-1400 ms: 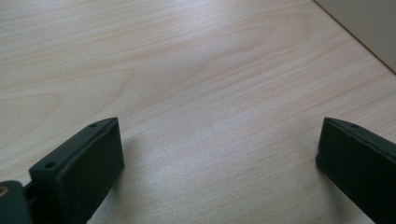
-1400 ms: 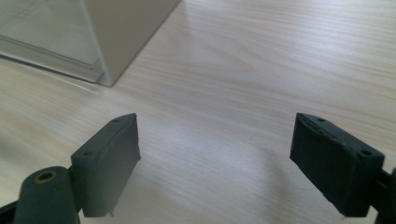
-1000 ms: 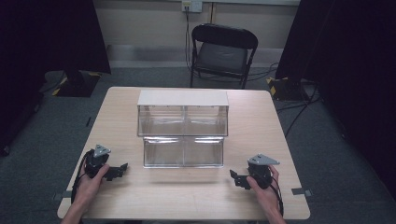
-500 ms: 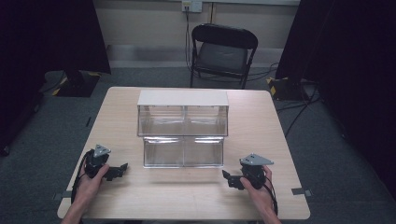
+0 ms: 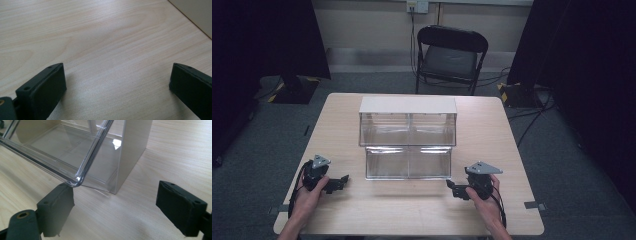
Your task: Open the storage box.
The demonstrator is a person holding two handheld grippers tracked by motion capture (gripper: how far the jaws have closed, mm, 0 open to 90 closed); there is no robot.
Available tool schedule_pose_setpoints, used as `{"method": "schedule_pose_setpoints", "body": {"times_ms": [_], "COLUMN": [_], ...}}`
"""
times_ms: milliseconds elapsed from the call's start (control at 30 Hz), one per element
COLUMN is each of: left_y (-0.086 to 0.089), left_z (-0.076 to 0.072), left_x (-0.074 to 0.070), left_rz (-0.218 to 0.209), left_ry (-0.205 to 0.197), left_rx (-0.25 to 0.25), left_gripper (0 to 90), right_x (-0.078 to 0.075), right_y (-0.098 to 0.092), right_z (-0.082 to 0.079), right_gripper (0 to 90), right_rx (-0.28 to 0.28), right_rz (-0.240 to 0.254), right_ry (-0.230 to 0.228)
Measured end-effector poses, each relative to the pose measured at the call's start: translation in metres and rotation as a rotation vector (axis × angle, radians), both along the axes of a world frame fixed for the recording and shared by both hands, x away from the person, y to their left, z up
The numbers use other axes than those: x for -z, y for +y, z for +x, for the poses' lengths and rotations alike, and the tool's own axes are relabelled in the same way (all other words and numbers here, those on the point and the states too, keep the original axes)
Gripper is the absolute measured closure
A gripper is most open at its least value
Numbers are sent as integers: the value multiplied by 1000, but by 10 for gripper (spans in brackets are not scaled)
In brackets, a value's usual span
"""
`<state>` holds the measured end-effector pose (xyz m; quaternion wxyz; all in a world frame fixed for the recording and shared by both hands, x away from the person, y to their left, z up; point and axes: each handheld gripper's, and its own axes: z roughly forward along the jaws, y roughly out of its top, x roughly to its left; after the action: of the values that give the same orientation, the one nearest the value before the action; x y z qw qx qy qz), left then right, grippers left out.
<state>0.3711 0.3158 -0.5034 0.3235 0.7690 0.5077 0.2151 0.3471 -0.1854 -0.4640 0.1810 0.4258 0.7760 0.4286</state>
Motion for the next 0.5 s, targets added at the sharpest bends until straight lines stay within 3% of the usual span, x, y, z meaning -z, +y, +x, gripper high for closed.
{"method": "schedule_pose_setpoints", "body": {"times_ms": [500], "left_y": [0], "left_z": [0], "left_x": [0], "left_rz": [-1], "left_ry": [0], "left_rx": [0], "left_gripper": [2], "right_x": [-1], "right_y": [1], "right_z": [0], "right_gripper": [138], "right_rx": [-15], "right_rz": [-1], "right_ry": [-16]}}
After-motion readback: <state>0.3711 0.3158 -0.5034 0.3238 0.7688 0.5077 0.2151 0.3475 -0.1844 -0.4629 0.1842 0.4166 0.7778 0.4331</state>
